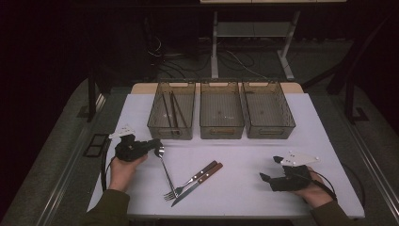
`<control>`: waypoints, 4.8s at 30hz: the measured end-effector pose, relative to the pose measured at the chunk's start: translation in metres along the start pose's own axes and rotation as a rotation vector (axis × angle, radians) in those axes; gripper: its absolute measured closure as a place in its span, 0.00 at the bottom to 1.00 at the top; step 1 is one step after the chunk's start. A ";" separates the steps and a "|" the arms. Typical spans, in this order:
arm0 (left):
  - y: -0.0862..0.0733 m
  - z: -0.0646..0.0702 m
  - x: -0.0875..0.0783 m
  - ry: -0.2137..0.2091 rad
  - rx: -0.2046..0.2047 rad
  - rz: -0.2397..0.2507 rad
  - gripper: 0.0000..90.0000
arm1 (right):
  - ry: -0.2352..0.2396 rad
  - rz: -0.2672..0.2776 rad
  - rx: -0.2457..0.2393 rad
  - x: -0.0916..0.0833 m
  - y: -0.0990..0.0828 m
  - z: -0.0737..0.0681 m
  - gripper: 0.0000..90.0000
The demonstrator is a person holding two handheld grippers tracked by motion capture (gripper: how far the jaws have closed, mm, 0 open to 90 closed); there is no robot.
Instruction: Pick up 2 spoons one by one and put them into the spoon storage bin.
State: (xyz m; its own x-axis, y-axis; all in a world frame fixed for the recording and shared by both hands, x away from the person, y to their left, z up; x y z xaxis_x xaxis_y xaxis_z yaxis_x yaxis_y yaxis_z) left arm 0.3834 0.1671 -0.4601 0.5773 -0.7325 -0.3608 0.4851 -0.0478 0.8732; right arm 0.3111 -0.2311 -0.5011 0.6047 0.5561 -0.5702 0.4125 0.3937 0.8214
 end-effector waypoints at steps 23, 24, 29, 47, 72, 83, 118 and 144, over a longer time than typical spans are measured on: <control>0.051 0.024 0.019 -0.030 0.092 0.090 0.97 | -0.001 0.000 0.004 0.001 -0.001 0.002 0.20; 0.053 0.025 0.021 -0.034 0.094 0.092 0.97 | -0.001 0.002 0.002 0.002 -0.001 0.003 0.20; 0.063 0.032 0.030 -0.052 0.101 0.105 0.97 | -0.003 0.005 0.009 0.001 0.000 0.002 0.20; 0.092 0.059 0.072 -0.095 0.144 0.101 0.97 | 0.037 0.032 0.066 0.000 0.003 -0.002 0.15; 0.138 0.071 0.147 -0.096 0.145 0.123 0.97 | 0.024 0.040 0.062 -0.004 0.003 0.000 0.15; 0.168 0.075 0.188 -0.071 0.167 0.122 0.97 | 0.026 0.047 0.062 -0.005 0.004 -0.001 0.15; 0.156 0.058 0.253 0.043 0.182 0.029 0.75 | 0.026 0.060 0.036 -0.009 0.006 -0.001 0.15; 0.126 0.073 0.184 -0.027 0.279 -0.046 0.39 | 0.030 0.043 0.028 -0.006 0.004 -0.003 0.15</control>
State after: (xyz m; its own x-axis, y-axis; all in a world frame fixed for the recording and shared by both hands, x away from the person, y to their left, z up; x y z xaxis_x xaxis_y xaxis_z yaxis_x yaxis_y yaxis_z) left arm 0.5029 -0.0238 -0.3925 0.5395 -0.7429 -0.3962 0.3081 -0.2637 0.9141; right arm 0.3071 -0.2310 -0.4940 0.6014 0.5940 -0.5343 0.4063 0.3485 0.8447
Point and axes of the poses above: each handheld gripper's, and its own axes: x roughly forward along the jaws, y roughly out of its top, z roughly to its right, the point moved 9 cm from there along x, roughly forward along the jaws, and after that the axes turned 4 degrees about z, right-handed, at the moved point
